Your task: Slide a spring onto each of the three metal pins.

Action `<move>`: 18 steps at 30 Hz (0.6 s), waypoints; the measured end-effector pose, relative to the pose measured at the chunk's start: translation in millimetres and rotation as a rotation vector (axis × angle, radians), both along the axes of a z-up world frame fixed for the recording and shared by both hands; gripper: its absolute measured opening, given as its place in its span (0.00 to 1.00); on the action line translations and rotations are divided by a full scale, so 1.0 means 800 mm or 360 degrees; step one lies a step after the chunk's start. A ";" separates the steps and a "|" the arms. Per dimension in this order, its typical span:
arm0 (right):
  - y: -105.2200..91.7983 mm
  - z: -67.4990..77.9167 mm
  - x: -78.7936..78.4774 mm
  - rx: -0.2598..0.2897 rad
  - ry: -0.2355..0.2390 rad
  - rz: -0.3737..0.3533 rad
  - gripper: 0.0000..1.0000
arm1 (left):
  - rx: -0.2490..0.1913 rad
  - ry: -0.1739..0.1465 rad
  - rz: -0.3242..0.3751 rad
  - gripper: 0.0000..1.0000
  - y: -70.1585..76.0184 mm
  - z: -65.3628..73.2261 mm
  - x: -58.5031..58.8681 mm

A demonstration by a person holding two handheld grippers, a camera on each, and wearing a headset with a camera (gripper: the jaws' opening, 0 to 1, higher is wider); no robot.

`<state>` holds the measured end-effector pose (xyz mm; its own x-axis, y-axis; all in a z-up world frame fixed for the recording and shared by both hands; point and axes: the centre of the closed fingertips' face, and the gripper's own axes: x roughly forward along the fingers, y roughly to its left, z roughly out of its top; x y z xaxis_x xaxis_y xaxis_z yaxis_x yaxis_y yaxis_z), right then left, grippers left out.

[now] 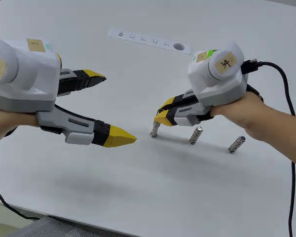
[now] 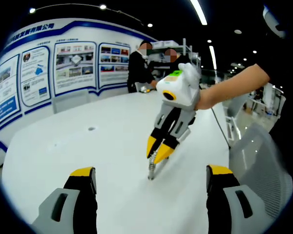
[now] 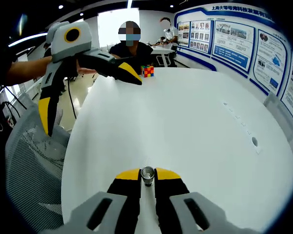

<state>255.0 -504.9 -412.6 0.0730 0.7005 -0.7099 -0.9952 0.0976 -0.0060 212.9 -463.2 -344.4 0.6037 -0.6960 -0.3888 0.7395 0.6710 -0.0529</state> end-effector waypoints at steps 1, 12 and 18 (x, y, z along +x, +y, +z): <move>0.001 -0.003 0.000 -0.0016 -0.0006 0.0006 0.11 | -0.0004 -0.0002 0.0001 0.95 0.000 0.002 0.000; 0.003 -0.030 0.002 -0.0119 -0.0052 0.0024 0.11 | 0.0029 0.0002 0.0017 0.95 0.011 0.002 -0.001; 0.003 -0.040 0.004 -0.0147 -0.0056 0.0032 0.11 | 0.0029 0.0007 0.0024 0.94 0.013 0.001 -0.001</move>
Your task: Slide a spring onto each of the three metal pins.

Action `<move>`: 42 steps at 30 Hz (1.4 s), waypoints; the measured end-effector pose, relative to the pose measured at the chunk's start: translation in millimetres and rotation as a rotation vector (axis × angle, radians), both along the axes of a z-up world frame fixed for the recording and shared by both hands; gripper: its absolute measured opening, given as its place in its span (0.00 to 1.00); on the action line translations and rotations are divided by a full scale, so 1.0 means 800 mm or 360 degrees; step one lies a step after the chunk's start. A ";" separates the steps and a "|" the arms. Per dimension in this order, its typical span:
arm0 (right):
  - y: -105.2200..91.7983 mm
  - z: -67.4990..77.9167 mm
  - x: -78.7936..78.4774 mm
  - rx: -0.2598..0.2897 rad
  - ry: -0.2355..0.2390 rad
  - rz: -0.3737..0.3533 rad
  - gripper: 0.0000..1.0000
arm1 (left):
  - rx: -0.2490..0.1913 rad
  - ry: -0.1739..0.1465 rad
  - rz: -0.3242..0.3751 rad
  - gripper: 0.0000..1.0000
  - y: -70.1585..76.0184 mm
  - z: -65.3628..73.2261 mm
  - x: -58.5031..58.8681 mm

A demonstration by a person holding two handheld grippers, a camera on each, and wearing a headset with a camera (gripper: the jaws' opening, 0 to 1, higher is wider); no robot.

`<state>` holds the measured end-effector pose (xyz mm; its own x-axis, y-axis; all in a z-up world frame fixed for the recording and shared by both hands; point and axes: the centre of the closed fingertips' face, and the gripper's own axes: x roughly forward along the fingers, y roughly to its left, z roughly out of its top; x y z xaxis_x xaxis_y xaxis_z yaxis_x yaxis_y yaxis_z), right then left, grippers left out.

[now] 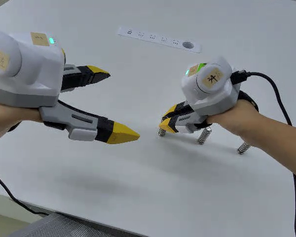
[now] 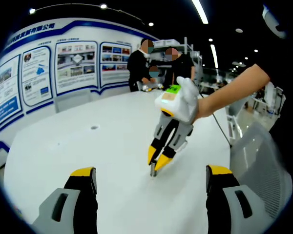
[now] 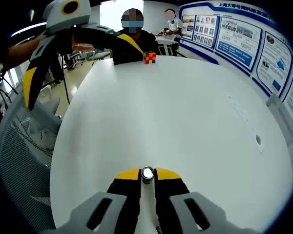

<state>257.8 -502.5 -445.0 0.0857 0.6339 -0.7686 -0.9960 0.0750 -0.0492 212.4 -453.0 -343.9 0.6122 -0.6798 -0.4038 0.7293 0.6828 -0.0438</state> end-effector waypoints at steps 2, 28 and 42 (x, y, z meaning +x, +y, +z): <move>0.000 -0.001 0.000 -0.0003 0.0005 -0.0002 0.11 | -0.0001 0.0001 0.0003 0.94 0.001 0.000 0.000; -0.005 0.024 0.005 0.0125 0.0017 -0.0063 0.21 | 0.0008 -0.0007 -0.0013 0.94 -0.003 0.005 -0.002; -0.054 0.127 0.032 0.0613 -0.0040 -0.0299 0.27 | 0.0002 -0.0051 -0.0056 0.95 -0.024 0.025 0.006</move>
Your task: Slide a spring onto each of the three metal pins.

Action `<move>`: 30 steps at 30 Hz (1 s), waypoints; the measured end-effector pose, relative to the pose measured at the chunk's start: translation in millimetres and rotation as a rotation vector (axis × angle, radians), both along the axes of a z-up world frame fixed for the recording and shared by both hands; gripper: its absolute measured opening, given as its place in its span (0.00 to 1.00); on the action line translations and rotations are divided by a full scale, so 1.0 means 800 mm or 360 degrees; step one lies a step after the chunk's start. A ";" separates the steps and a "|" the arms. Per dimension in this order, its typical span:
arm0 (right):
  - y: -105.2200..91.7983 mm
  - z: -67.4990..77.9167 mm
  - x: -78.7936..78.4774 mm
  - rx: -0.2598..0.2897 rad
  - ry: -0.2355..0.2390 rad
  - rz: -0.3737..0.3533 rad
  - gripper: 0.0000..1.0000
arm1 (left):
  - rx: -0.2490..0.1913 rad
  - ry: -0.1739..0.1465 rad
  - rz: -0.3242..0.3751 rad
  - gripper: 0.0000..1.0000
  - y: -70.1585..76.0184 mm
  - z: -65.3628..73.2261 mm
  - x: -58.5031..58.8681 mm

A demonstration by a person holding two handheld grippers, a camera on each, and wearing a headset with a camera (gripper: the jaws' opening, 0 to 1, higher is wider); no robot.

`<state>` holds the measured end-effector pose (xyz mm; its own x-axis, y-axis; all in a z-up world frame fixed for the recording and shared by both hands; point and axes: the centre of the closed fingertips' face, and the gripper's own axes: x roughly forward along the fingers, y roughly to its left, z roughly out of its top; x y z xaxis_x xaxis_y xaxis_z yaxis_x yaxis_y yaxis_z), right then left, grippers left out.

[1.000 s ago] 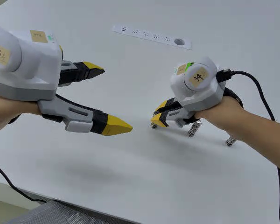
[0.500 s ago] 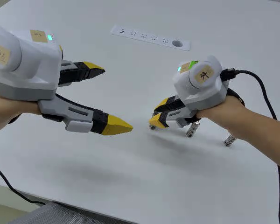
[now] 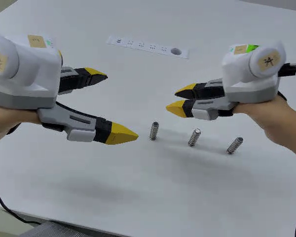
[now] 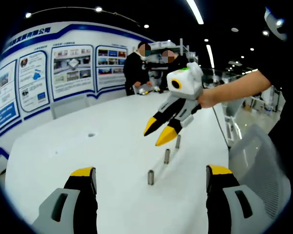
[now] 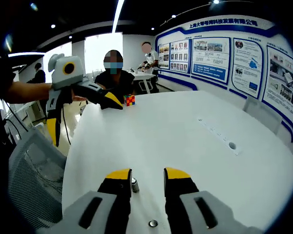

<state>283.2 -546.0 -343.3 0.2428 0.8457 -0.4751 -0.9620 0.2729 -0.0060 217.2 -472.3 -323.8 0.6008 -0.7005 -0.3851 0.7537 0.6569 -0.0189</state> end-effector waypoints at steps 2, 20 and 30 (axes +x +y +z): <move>-0.012 0.010 0.001 0.0037 -0.0004 -0.0026 0.29 | 0.0002 -0.0008 -0.0002 0.95 -0.002 0.003 0.002; -0.188 0.041 -0.010 0.0157 -0.0026 -0.0341 0.44 | 0.0021 -0.0009 0.0000 0.96 -0.009 0.015 0.001; -0.233 0.052 -0.027 0.0185 -0.0020 -0.0396 0.62 | -0.0005 0.0006 0.0051 1.00 -0.004 0.017 -0.002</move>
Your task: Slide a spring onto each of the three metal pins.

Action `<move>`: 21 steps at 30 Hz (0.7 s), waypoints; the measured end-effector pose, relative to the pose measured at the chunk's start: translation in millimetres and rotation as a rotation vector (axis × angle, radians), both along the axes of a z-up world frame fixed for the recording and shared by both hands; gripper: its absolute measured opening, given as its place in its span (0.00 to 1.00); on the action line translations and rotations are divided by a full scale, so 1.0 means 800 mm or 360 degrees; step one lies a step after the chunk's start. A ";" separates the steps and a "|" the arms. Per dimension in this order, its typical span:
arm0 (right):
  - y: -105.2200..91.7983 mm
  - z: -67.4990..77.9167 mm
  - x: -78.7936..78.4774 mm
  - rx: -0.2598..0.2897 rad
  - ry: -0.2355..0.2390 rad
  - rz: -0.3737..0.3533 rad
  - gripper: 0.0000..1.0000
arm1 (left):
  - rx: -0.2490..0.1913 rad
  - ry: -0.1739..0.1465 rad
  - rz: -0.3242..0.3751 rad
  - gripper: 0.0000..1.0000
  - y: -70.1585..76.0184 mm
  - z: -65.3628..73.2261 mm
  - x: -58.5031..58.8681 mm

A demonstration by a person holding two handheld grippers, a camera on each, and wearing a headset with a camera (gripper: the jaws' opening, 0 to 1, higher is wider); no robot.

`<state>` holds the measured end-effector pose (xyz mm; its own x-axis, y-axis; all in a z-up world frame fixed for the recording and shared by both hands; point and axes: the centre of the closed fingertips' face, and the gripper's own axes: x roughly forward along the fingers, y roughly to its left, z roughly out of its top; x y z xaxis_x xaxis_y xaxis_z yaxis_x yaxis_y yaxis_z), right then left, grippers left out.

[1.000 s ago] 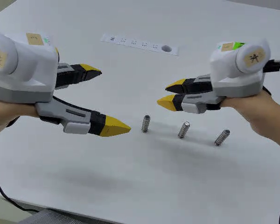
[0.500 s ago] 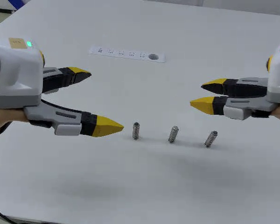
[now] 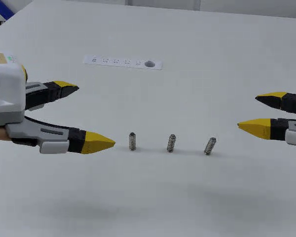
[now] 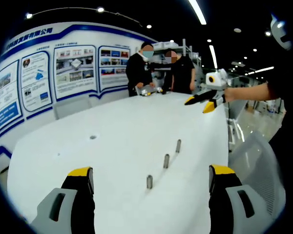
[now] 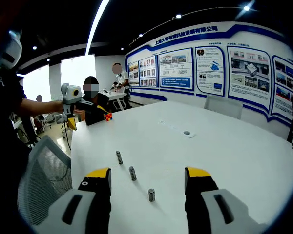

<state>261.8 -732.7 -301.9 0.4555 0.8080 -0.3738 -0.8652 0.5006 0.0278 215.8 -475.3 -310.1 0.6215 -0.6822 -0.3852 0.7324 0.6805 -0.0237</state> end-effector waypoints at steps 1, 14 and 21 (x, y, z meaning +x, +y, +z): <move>-0.002 0.000 -0.001 -0.0013 -0.0004 0.0003 0.64 | -0.0010 0.0001 0.0005 1.00 0.000 0.001 -0.001; 0.004 -0.004 -0.028 -0.0093 -0.0006 0.0084 0.77 | -0.0024 -0.0038 0.0042 1.00 0.008 0.012 -0.012; -0.003 0.000 -0.032 -0.0118 -0.0009 0.0081 0.79 | -0.0012 -0.0027 0.0056 1.00 0.015 0.007 -0.018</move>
